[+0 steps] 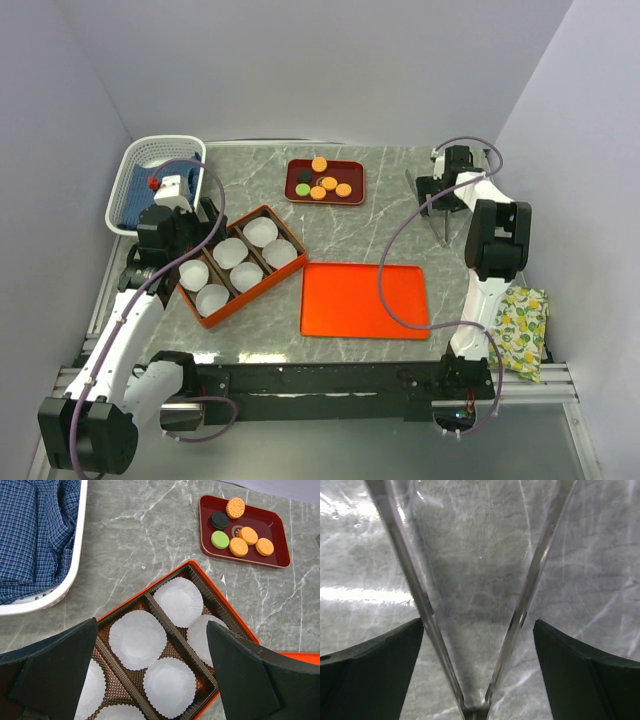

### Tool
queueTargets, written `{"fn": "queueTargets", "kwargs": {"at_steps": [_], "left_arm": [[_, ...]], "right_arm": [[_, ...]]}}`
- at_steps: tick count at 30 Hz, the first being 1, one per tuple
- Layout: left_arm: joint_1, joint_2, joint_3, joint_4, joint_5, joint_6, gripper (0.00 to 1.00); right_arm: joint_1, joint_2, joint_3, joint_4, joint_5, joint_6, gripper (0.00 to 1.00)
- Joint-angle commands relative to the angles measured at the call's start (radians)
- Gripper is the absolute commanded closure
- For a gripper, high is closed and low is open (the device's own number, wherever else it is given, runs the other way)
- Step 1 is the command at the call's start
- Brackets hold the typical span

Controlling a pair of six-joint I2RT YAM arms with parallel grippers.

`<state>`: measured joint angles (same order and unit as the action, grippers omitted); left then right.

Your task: Pack the cookies

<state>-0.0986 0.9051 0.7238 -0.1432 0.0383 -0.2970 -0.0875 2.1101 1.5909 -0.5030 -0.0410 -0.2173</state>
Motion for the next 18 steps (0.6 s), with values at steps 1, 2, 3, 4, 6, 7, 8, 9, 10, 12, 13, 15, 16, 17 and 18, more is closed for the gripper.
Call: {"fn": "queueTargets", "kwargs": {"at_steps": [1,2,3,4,6,7,8,9,10,12,13,15,16,17,18], "left_arm": [[0.002,0.000,0.028,0.024,-0.002,0.021,0.04],[0.002,0.002,0.028,0.022,0.000,0.021,0.04],[0.002,0.002,0.028,0.022,-0.003,0.021,0.03],[0.002,0.003,0.028,0.024,0.001,0.021,0.04],[0.002,0.003,0.029,0.021,0.003,0.022,0.03],[0.002,0.005,0.029,0.022,0.003,0.022,0.03],[0.002,0.002,0.031,0.022,0.002,0.022,0.04],[0.002,0.002,0.031,0.022,0.002,0.022,0.04],[0.002,0.002,0.029,0.021,0.000,0.022,0.03],[0.002,-0.003,0.031,0.021,0.002,0.022,0.04],[0.002,-0.003,0.029,0.019,0.000,0.022,0.04],[0.002,-0.006,0.031,0.022,0.003,0.022,0.04],[0.002,-0.005,0.031,0.021,0.006,0.022,0.03],[0.002,-0.005,0.029,0.022,0.006,0.022,0.04],[0.002,-0.006,0.029,0.021,0.008,0.022,0.03]], "right_arm": [[0.009,0.027,0.064,-0.022,0.015,0.010,0.09],[0.009,0.030,0.067,-0.022,0.013,0.010,0.11],[0.009,0.031,0.066,-0.020,0.013,0.009,0.12],[0.008,0.030,0.066,-0.022,0.013,0.009,0.12],[0.009,0.036,0.073,-0.031,0.012,0.006,0.12],[0.009,0.037,0.078,-0.040,0.010,0.006,0.12],[0.009,0.040,0.083,-0.046,0.009,0.001,0.12],[0.009,0.044,0.084,-0.051,0.004,-0.001,0.12],[0.009,0.044,0.087,-0.067,0.001,-0.004,0.12],[0.011,0.042,0.084,-0.077,-0.003,-0.010,0.12],[0.012,0.042,0.081,-0.084,-0.002,-0.011,0.12],[0.011,0.045,0.084,-0.097,-0.003,-0.019,0.15],[0.012,0.051,0.090,-0.115,-0.007,-0.021,0.15],[0.012,0.053,0.092,-0.121,-0.010,-0.021,0.15],[0.012,0.054,0.093,-0.127,-0.013,-0.021,0.16]]}}
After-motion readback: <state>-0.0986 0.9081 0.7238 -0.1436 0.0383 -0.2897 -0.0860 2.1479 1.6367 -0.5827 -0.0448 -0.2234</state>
